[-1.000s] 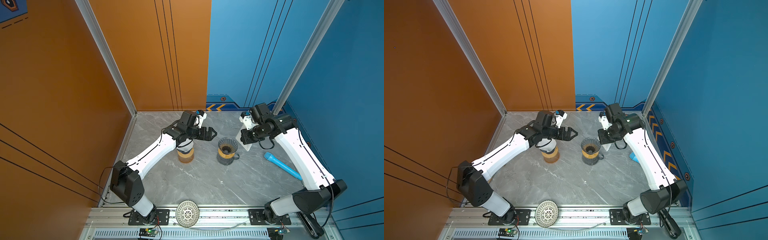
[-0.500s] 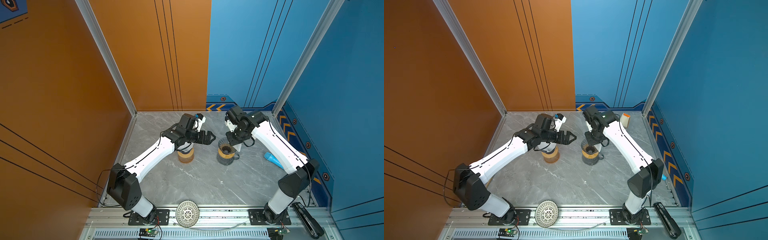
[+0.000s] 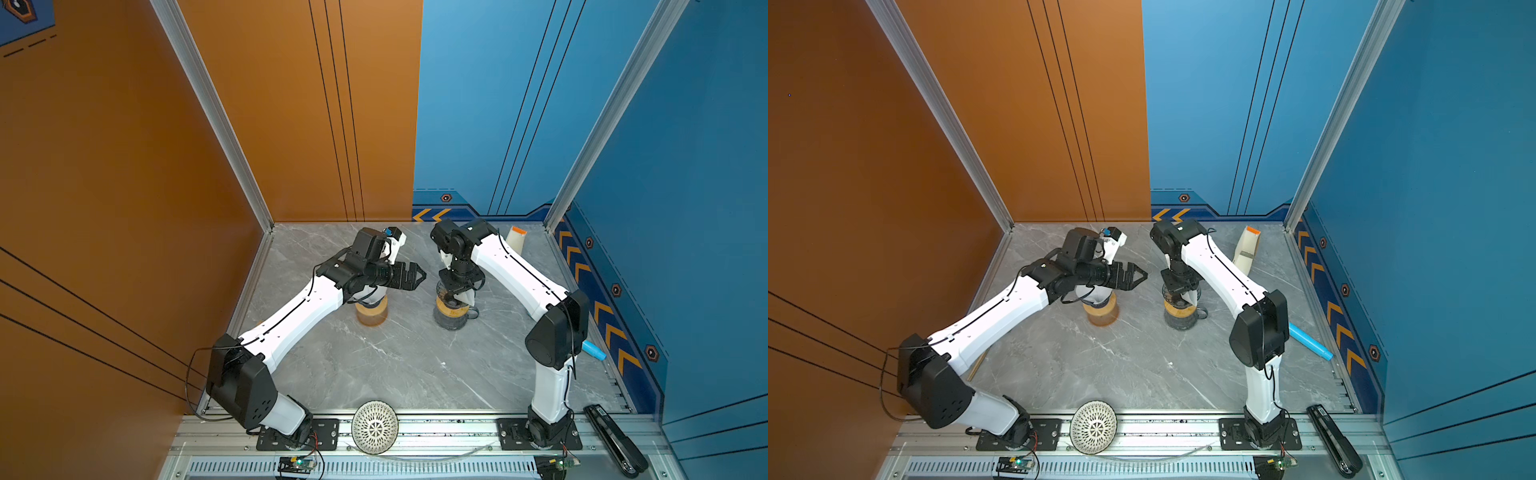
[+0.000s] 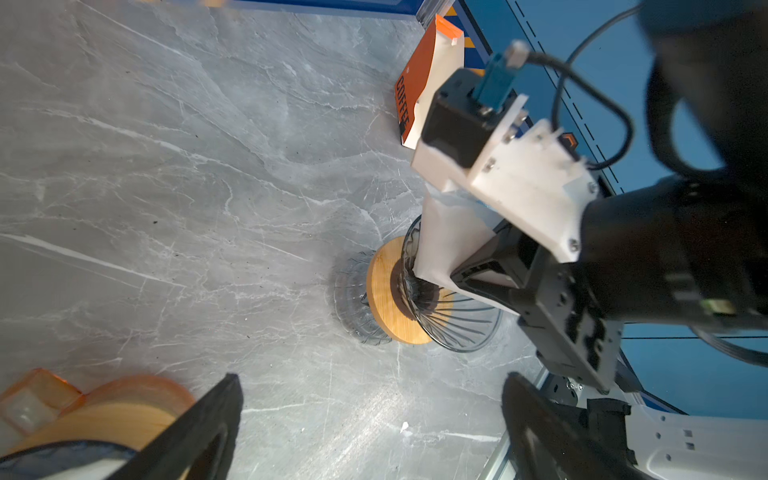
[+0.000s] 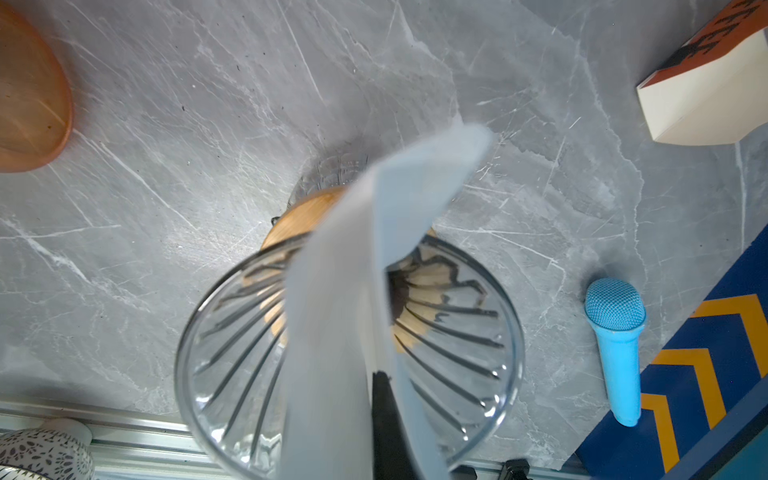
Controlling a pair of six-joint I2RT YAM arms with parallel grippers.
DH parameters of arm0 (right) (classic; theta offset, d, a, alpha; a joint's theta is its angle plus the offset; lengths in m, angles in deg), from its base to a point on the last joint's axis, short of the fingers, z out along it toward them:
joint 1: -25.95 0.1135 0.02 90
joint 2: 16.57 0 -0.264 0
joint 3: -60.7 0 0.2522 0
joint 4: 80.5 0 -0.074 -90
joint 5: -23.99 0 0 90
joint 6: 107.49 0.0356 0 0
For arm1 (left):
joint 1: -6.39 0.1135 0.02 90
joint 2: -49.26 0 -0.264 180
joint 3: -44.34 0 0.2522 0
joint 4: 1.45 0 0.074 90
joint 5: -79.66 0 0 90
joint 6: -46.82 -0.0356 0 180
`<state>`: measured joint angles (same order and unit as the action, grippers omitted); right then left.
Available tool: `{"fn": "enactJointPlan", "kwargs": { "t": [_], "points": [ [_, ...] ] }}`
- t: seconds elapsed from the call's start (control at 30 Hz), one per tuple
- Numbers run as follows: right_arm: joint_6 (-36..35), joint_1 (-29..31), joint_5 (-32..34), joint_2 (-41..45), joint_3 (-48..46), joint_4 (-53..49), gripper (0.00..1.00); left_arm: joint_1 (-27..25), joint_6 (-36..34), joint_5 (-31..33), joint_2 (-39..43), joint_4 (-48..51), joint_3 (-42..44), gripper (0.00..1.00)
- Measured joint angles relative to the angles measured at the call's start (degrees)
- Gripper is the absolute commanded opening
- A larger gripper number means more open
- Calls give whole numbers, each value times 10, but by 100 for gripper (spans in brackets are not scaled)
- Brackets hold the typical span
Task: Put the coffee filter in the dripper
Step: 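Carry the white filter with the right gripper over the glass dripper, then lower the filter into the dripper while the left gripper approaches its edge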
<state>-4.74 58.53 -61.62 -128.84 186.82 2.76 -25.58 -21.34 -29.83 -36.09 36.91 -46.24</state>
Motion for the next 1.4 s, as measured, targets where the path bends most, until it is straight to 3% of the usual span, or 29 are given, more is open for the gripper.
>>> {"fn": "enactJointPlan", "kwargs": {
  "t": [0.23,0.57,0.8,1.4],
  "points": [
    [9,0,-21,-11,1,7,0,4,0,7,8,10,0,98],
    [25,0,-59,-11,-9,42,24,5,0,12,8,20,0,98],
    [28,0,-75,3,-19,57,32,5,0,12,8,23,0,98],
    [32,-18,-90,99,-27,91,38,-9,0,12,-25,33,-52,98]
  ]
}}
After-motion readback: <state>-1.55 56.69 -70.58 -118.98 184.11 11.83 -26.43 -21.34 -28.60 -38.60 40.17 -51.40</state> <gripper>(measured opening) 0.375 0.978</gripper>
